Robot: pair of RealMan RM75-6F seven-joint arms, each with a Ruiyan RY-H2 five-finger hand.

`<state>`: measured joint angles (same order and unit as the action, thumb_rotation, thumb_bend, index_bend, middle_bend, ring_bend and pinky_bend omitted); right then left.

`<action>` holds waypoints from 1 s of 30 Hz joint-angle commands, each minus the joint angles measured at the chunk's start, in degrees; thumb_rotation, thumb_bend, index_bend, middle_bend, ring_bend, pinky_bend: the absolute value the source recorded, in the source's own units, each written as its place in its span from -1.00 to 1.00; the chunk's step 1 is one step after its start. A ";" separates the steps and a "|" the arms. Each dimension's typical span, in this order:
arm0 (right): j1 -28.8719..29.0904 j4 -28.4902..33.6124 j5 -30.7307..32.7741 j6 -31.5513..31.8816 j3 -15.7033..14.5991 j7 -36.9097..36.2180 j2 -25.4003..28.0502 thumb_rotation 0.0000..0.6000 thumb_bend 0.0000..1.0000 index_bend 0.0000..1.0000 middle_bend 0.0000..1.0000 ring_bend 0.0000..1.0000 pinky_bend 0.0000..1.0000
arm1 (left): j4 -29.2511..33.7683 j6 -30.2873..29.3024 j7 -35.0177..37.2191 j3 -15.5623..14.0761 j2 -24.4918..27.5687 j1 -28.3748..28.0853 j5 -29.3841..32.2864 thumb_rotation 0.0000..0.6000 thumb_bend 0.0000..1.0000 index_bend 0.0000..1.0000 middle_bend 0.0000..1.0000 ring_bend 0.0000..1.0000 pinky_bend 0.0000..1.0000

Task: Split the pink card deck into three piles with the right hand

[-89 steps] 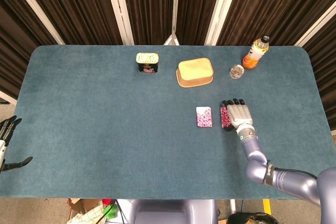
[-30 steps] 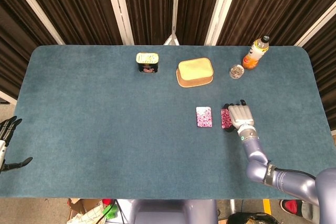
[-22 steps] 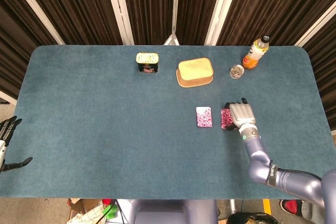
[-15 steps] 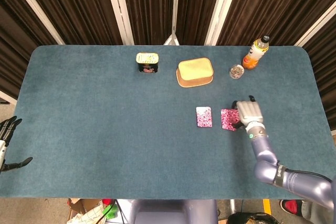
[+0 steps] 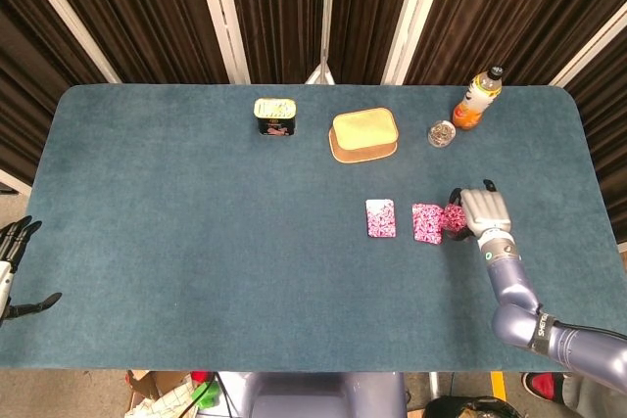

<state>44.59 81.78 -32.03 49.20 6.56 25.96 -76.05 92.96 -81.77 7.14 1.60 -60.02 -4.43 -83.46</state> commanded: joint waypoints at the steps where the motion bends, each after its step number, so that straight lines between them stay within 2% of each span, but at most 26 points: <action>1: -0.10 0.36 -0.22 0.44 0.02 0.17 0.32 1.00 -0.50 -0.25 -0.19 -0.10 -1.00 | -0.06 -0.02 0.10 0.01 0.02 0.04 0.05 1.00 -1.00 -1.00 -1.00 -1.00 -1.00; 11: -1.02 -4.93 3.20 -0.52 -1.30 1.43 -0.67 1.00 -0.50 -0.25 -0.19 -0.12 -1.00 | -0.15 0.14 0.50 -0.22 0.17 0.05 -0.24 1.00 -1.00 -1.00 -1.00 -1.00 -1.00; 15: -1.52 -5.65 3.26 -1.62 -1.39 0.78 -0.46 1.00 -0.50 -0.40 -0.21 -0.27 -1.00 | -0.04 0.29 0.20 -0.18 0.16 -0.04 -0.13 1.00 -1.00 -1.00 -1.00 -1.00 -1.00; 17: -1.64 -5.53 2.86 -2.11 -1.38 0.45 -0.40 1.00 -0.50 -0.54 -0.29 -0.39 -1.00 | 0.06 0.37 0.00 -0.18 0.14 -0.07 -0.07 1.00 -1.00 -1.00 -1.00 -1.00 -1.00; 19: -1.66 -5.29 2.66 -2.71 -1.51 0.41 -0.36 1.00 -0.50 -0.77 -0.47 -0.60 -1.00 | 0.15 0.42 -0.13 -0.15 0.11 -0.07 0.06 1.00 -1.00 -1.00 -1.00 -1.00 -1.00; 22: -1.58 -4.81 2.66 -3.46 -1.92 0.80 -0.21 1.00 -0.50 -0.99 -0.76 -0.90 -1.00 | 0.25 0.40 -0.27 -0.12 0.11 -0.04 0.19 1.00 -1.00 -1.00 -1.00 -1.00 -1.00; 25: -1.32 -4.25 3.05 -3.98 -2.32 1.50 0.10 1.00 -0.50 -1.00 -0.99 -1.00 -1.00 | 0.26 0.35 -0.26 -0.09 0.13 0.00 0.27 1.00 -1.00 -1.00 -1.00 -1.00 -1.00; 30: -0.97 -2.43 4.18 -3.43 -2.82 2.78 1.04 1.00 -0.50 -1.00 -1.00 -1.00 -1.00 | 0.17 0.33 -0.02 -0.10 0.19 0.01 0.20 1.00 -1.00 -1.00 -1.00 -1.00 -1.00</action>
<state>43.52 78.92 -28.12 45.52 3.89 28.46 -75.28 93.15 -81.44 7.10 1.50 -59.84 -4.42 -83.25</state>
